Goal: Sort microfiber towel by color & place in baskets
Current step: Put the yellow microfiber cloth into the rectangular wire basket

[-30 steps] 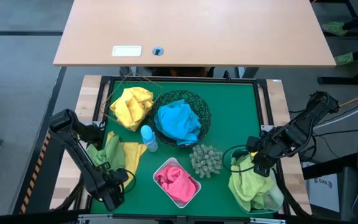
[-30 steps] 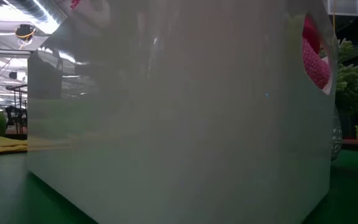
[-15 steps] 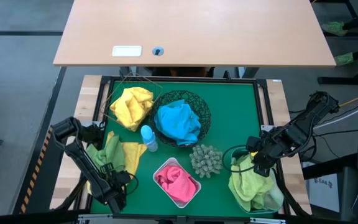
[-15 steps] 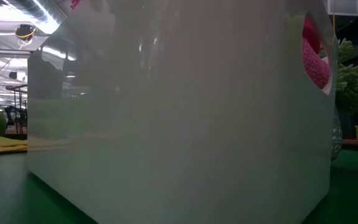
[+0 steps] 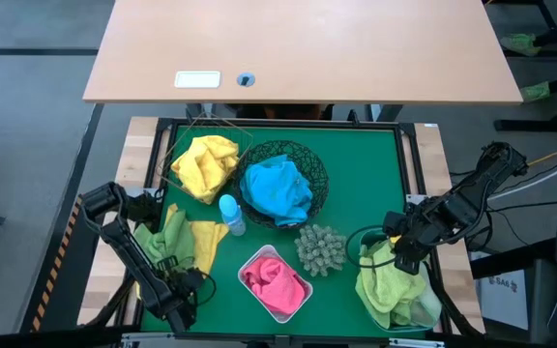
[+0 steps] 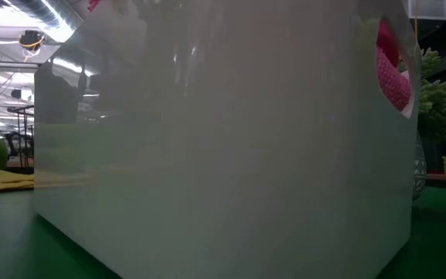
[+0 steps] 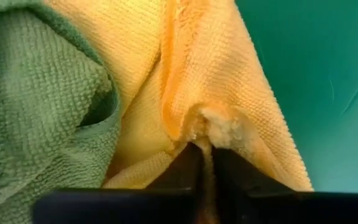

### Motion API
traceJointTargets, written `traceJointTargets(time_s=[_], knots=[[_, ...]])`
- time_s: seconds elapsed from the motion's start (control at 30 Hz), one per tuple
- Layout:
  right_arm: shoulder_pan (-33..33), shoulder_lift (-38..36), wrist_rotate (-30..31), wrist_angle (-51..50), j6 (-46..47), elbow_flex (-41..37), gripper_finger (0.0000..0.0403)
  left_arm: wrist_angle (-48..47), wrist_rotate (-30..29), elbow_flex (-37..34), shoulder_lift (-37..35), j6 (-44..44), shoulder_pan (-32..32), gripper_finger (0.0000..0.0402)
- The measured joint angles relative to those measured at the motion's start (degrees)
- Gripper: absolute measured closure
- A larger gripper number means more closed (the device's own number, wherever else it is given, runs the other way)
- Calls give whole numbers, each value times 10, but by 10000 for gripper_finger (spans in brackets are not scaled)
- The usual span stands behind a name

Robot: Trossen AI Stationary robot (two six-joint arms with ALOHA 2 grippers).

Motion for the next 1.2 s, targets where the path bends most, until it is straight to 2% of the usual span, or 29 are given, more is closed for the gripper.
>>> traceJointTargets(time_s=[0.07,0.27,0.6,1.0,1.2], knots=[[0,0,7,0,0,0,235,4,-1,0,0,-8,0,391],[0,0,13,0,0,0,235,13,-13,-3,-14,-7,0,397],[0,0,12,2,0,0,235,27,-153,-3,-112,-8,3,400],[0,0,12,2,0,0,235,19,-278,-2,-256,11,3,401],[0,0,12,2,0,0,235,-1,-385,-2,-332,11,3,401]])
